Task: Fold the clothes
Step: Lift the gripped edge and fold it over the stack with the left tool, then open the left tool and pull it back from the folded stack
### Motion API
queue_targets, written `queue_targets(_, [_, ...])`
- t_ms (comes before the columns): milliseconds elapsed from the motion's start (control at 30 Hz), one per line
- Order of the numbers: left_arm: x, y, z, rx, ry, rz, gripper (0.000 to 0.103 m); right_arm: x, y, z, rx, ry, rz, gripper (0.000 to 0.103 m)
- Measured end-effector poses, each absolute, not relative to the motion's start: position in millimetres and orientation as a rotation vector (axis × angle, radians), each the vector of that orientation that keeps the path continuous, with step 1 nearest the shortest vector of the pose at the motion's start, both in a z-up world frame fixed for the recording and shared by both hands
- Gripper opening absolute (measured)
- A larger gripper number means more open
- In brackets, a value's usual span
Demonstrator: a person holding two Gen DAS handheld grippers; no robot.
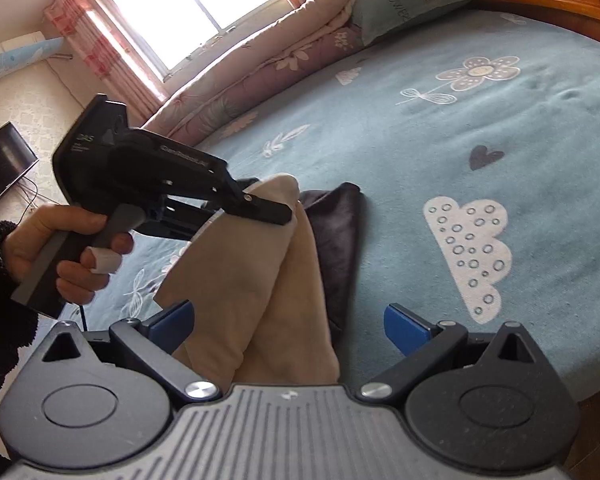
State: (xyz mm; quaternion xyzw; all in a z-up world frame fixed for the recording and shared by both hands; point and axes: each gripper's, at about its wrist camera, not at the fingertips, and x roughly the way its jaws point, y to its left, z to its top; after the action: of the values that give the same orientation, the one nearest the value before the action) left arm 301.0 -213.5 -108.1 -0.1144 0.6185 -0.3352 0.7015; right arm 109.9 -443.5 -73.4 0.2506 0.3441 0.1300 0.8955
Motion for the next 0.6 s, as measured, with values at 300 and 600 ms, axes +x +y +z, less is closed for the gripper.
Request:
queue_targets(300, [289.2,-197.1,-76.7,-0.366,1.341,-0.835,0.048,102.2,-450.7,-76.8,0.514,0.733,0.231,0.103])
queue_targets(600, [247.8,-153.2,-23.5,-0.104,1.081,-0.867,0.062,99.1,-442.2,-74.3,0.490,0.742,0.236,0.103])
